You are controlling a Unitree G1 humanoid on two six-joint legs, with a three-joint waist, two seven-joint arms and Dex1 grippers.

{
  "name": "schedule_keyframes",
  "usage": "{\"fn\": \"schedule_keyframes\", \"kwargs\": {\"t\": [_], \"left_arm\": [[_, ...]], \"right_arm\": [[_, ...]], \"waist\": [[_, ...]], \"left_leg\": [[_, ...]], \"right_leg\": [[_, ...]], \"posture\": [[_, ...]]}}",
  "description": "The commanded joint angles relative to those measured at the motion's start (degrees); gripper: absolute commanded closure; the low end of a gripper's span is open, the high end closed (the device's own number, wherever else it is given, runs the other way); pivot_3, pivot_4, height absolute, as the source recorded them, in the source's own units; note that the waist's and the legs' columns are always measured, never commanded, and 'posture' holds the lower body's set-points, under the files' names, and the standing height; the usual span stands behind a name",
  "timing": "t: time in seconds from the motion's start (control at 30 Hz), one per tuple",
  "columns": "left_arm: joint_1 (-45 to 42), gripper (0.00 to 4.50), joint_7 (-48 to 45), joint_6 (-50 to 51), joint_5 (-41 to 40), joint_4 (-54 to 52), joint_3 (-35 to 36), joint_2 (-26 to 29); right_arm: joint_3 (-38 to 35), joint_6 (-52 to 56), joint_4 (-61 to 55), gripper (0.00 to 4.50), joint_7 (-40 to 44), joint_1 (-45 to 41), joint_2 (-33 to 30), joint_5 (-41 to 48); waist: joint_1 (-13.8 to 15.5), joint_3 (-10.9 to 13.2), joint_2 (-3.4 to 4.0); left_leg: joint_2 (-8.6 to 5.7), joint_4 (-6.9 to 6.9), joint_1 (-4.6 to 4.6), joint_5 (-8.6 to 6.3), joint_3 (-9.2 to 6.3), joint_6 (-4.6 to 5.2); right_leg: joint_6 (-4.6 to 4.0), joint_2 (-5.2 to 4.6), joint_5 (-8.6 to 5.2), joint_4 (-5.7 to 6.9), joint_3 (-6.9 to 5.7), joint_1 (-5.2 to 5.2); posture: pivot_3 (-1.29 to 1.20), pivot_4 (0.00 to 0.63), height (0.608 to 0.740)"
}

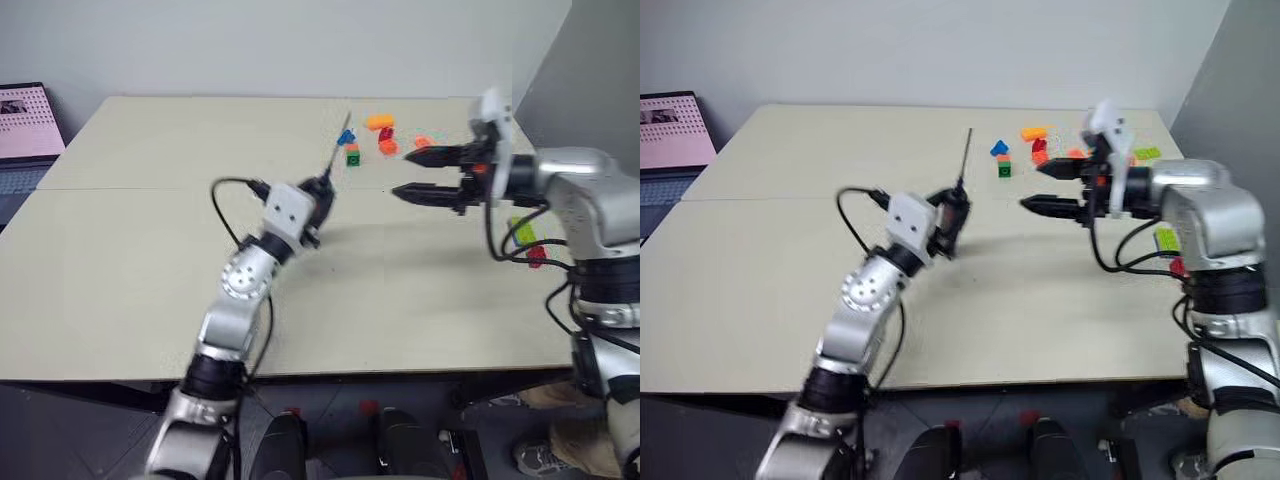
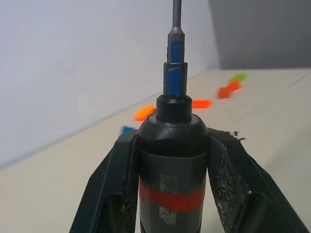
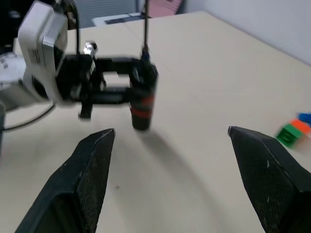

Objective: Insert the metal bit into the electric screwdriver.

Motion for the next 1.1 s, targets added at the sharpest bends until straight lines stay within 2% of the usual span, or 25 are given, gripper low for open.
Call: {"fn": "schedule_keyframes", "kwargs": {"t": [0.03, 0.1, 0.2, 0.3, 0.4, 0.53, 0.7, 0.77, 0.9, 1.07, 1.1], "left_arm": [[-6.9, 2.86, -7.5, -2.7, 4.6, 4.7, -2.9, 7.2], [-9.8, 2.86, -12.6, -5.0, 6.8, 8.7, -6.2, 10.8], [-13.8, 2.86, -18.0, -8.7, 9.6, 15.7, -10.3, 13.0], [-19.3, 2.86, -28.1, -14.4, 16.1, 24.9, -19.3, 15.0], [-22.3, 2.86, -29.7, -18.6, 18.0, 30.1, -21.8, 14.2], [-25.0, 2.86, -37.6, -22.3, 19.4, 37.0, -26.4, 11.5], [-27.0, 2.86, -41.7, -23.9, 19.8, 43.5, -26.7, 8.9], [-27.5, 2.14, -42.5, -24.3, 20.1, 44.9, -26.6, 8.5], [-28.2, 1.2, -46.9, -24.0, 18.0, 45.4, -25.3, 8.1], [-28.5, 0.09, -48.8, -19.8, 13.3, 43.4, -20.2, 8.3], [-28.3, 0.02, -49.6, -18.3, 11.9, 42.4, -19.0, 8.9]], "right_arm": [[-0.1, -3.9, -6.8, 0.6, 1.5, 3.6, -5.6, -2.2], [0.4, -6.2, -9.4, 0.6, 3.1, 6.1, -8.8, -3.2], [0.6, -7.3, -11.8, 0.6, 4.2, 8.4, -11.0, -2.8], [1.1, -8.4, -15.5, 0.6, 5.5, 11.5, -13.0, -3.1], [1.9, -9.8, -16.5, 0.6, 5.2, 12.8, -13.4, -4.3], [2.1, -10.2, -17.0, 0.6, 3.6, 14.3, -12.4, -4.7], [0.7, -9.4, -18.5, 0.6, 3.2, 15.7, -13.1, -3.5], [0.1, -9.2, -19.1, 0.6, 3.2, 16.1, -13.4, -3.1], [-1.6, -8.3, -20.1, 0.6, 3.1, 17.2, -14.3, -1.8], [-2.5, -7.7, -20.7, 0.6, 2.4, 18.1, -14.7, -0.9], [-2.5, -7.5, -21.0, 0.6, 2.2, 18.2, -14.7, -0.7]], "waist": [[0.0, 0.0, 0.0], [0.0, 0.0, 0.01], [0.0, 0.0, 0.07], [0.1, 0.0, 0.07], [0.0, 0.0, 0.07], [0.0, 0.0, 0.08], [0.1, 0.0, 0.08], [0.0, 0.0, 0.1], [0.1, 0.0, 0.1], [0.0, 0.0, 0.1], [0.0, 0.0, 0.09]], "left_leg": [[0.0, -0.04, -0.05, 0.0, -0.03, 0.0], [0.0, -0.16, -0.24, 0.0, 0.04, 0.0], [0.01, -0.18, -0.35, 0.0, 0.06, 0.0], [0.02, -0.16, -0.54, 0.0, -0.03, 0.0], [0.01, -0.15, -0.61, 0.0, 0.02, 0.0], [0.02, -0.14, -0.6, -0.01, 0.03, 0.01], [0.02, -0.06, -0.61, -0.01, 0.03, 0.01], [0.01, -0.04, -0.61, -0.01, 0.04, 0.02], [0.01, -0.01, -0.6, -0.01, 0.0, 0.02], [0.01, 0.07, -0.6, -0.01, 0.0, 0.02], [0.01, 0.08, -0.6, -0.01, 0.0, 0.02]], "right_leg": [[0.01, 0.0, -0.01, -0.02, -0.05, -0.03], [0.01, 0.0, -0.01, -0.04, 0.0, -0.3], [0.01, 0.0, -0.01, -0.18, 0.0, -0.37], [0.03, 0.0, 0.01, -0.35, -0.12, -0.4], [0.08, -0.01, 0.03, -0.51, -0.09, -0.39], [0.09, -0.01, 0.04, -0.46, -0.06, -0.42], [0.1, -0.01, 0.05, -0.46, -0.04, -0.37], [0.1, -0.01, 0.05, -0.45, -0.03, -0.36], [0.1, -0.01, 0.05, -0.38, -0.06, -0.35], [0.15, -0.01, 0.08, -0.34, -0.05, -0.33], [0.16, -0.01, 0.08, -0.32, -0.05, -0.34]], "posture": [[0.0, 0.15, 0.74], [0.0, 0.15, 0.74], [0.0, 0.15, 0.74], [0.0, 0.15, 0.74], [0.0, 0.15, 0.74], [0.0, 0.15, 0.74], [0.0, 0.15, 0.74], [0.0, 0.15, 0.74], [0.0, 0.15, 0.74], [0.0, 0.15, 0.74], [0.0, 0.15, 0.74]]}}
